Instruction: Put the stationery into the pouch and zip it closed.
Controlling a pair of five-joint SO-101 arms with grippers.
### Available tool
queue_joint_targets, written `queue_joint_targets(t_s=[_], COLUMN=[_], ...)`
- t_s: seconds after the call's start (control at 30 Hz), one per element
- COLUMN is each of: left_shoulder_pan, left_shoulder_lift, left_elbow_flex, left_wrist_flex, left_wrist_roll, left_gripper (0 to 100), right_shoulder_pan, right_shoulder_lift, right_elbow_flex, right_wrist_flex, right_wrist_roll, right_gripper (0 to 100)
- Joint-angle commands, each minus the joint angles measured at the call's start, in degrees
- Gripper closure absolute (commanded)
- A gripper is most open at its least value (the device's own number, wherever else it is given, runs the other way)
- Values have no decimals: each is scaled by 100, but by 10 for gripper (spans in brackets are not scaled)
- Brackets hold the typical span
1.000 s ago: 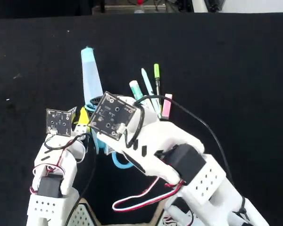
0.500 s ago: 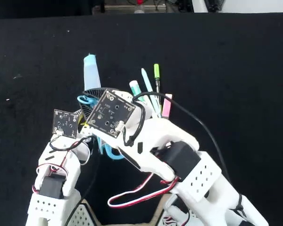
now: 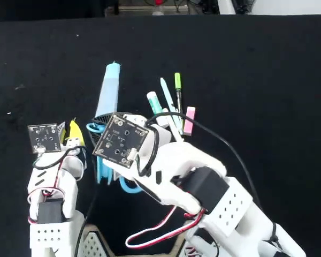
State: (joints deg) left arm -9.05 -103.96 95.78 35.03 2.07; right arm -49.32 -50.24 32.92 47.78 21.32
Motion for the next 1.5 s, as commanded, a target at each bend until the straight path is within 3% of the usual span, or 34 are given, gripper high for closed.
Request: queue_joint_targets(t_s=[0.0, 0.37, 0.73, 0.87, 1.03, 1.27, 1.47], left_shoulder_pan=[-180, -136, -145, -145, -31, 989, 1235], left_shoulder_lift=[-35, -35, -35, -35, -35, -35, -35], left_elbow_flex=[-242, -277, -338, -338, -303, -848, -884], left_wrist_flex=[26, 316, 360, 360, 378, 1547, 1512], left_wrist_roll=[44, 70, 53, 53, 44, -343, -527], left_gripper=[923, 923, 923, 923, 923, 923, 923], right_shoulder_pan=[-44, -26, -53, -53, -35, 237, 316], right_shoulder_lift=[75, 1675, 1305, 1138, 1147, 1200, 1868], right_elbow_flex=[-101, -1253, -1534, -1508, -1543, -1534, -1569], right_wrist_flex=[-589, -1090, 1301, 1688, 1064, -246, -510], right_wrist_roll=[9, -18, -18, -18, 26, 35, -9], right_gripper=[988, 988, 988, 988, 988, 988, 988])
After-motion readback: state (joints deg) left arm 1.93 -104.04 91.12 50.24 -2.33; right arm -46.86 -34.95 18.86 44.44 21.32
